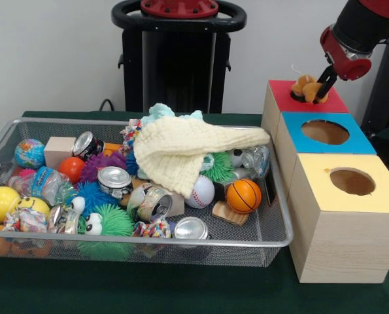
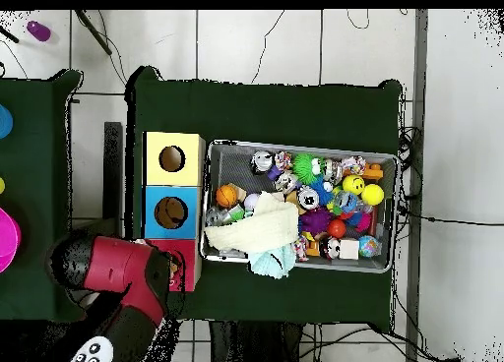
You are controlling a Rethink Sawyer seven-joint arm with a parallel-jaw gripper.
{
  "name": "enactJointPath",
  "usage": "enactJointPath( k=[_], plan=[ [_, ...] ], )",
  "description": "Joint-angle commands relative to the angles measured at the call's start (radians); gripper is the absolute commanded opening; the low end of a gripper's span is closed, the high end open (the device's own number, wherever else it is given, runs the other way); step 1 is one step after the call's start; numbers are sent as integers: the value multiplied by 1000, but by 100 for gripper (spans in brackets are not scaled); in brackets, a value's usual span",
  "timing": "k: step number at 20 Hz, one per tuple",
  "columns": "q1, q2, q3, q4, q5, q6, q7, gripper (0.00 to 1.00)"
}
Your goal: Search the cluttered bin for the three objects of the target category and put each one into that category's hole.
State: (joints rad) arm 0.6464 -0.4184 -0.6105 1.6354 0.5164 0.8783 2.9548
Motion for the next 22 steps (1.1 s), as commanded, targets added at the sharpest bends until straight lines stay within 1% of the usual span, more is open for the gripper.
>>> enactJointPath(
  k=[1,2,6,9,11,14,18,21,22],
  plan=[
    [3,56,129,42,91,-92,271,0],
    [5,60,128,40,94,-97,272,0],
    [2,73,136,59,100,-178,241,0],
    [-6,68,157,107,99,-289,196,0],
    [-11,66,172,130,100,-341,180,0],
    [-22,54,190,160,97,-381,153,0],
    [-51,38,228,211,83,-472,95,0],
    [-88,34,268,258,42,-572,42,0],
    [-96,36,277,266,30,-597,37,0]
  ],
)
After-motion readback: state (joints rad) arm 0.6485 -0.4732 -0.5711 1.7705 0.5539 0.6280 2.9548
